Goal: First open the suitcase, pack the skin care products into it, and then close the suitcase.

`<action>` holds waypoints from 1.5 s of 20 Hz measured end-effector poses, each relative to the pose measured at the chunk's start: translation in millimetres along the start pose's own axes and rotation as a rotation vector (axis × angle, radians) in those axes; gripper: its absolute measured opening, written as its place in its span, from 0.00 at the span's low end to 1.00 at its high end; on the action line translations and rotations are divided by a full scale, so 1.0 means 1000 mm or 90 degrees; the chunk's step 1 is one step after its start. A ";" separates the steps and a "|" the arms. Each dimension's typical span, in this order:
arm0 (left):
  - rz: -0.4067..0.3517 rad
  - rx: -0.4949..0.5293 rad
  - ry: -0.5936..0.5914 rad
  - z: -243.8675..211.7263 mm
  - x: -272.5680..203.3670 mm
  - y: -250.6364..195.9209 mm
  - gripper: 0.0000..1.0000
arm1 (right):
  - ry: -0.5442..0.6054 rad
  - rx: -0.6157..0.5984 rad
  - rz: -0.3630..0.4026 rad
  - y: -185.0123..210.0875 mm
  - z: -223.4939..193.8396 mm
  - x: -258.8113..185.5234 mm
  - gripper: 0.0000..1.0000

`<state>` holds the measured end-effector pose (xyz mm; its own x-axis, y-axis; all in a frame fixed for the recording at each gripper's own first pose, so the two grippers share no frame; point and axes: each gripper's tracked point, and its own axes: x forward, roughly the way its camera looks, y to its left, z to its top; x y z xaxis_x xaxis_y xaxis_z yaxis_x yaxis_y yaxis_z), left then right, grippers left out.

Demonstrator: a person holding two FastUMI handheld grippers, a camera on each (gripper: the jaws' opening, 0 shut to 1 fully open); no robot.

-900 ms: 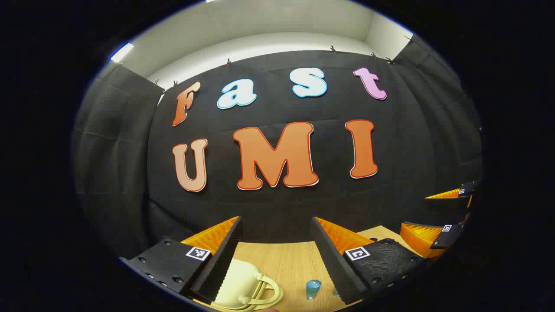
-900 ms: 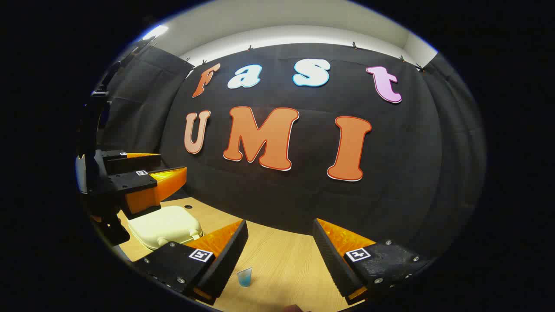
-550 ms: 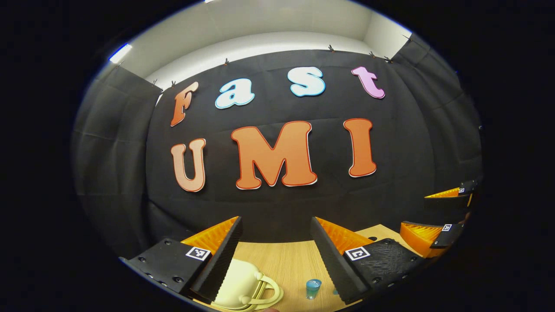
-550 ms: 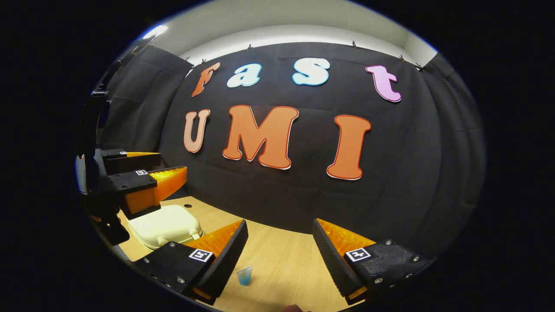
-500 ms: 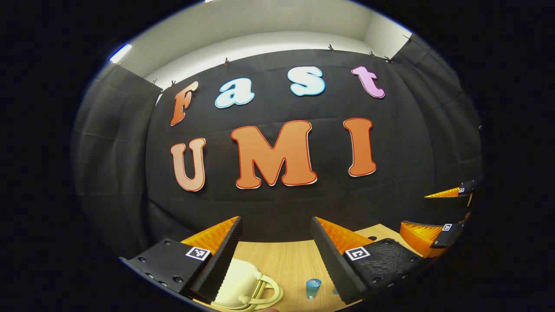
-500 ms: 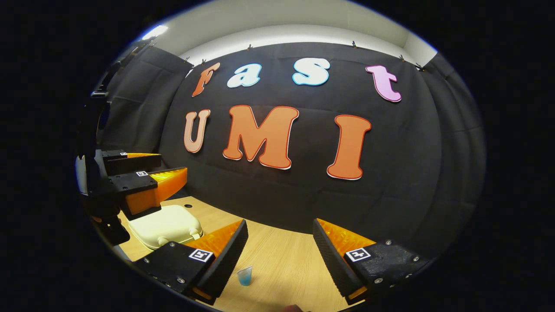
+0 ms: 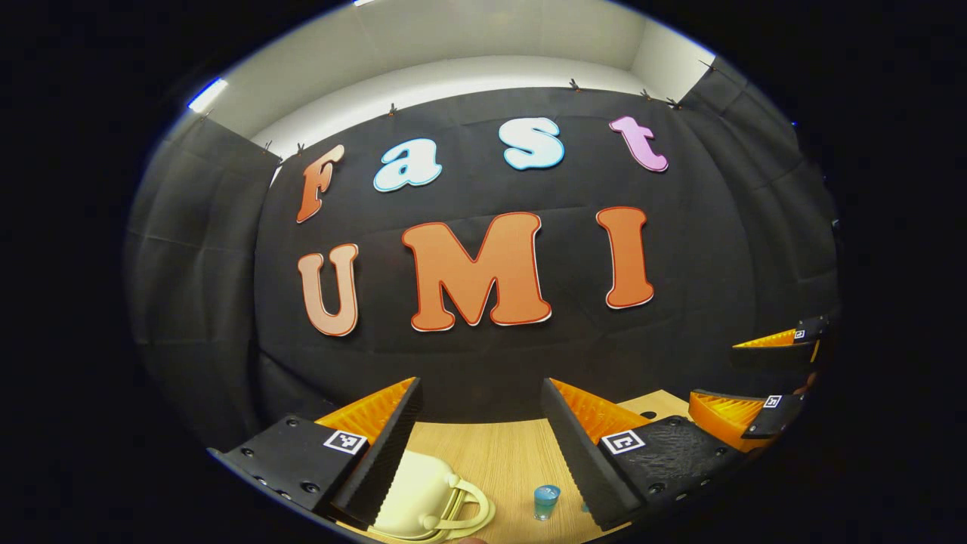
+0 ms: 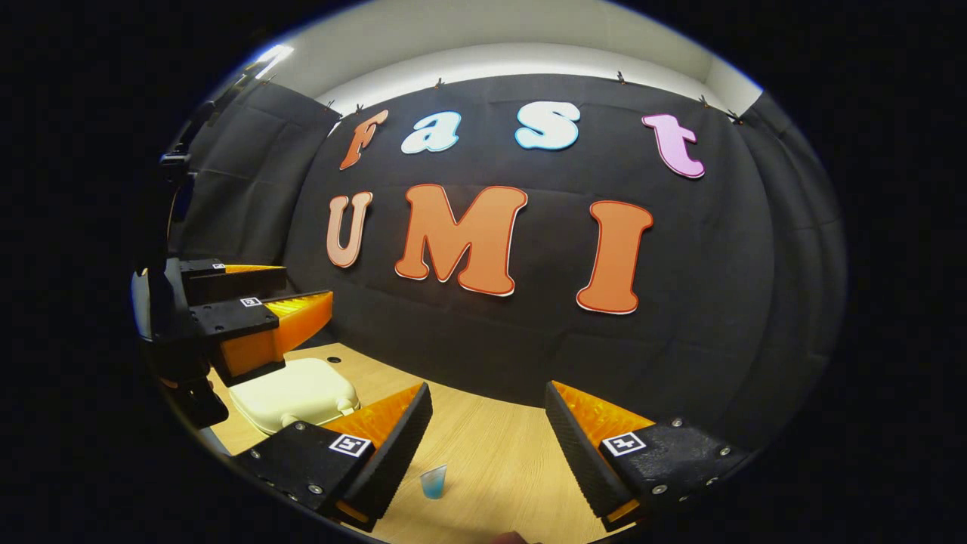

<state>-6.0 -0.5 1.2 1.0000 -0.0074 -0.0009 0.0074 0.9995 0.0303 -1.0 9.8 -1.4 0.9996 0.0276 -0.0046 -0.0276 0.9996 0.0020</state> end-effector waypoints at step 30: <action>-0.120 0.497 0.302 -0.281 -0.015 0.027 0.97 | 0.035 -0.012 -0.059 -0.042 -0.026 -0.006 0.95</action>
<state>-21.0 35.2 -279.2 0.8787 0.0184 -0.4769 0.3395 0.6782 0.6517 -5.7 -32.3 -27.2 0.9962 -0.0650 -0.0581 0.0639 0.9978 -0.0199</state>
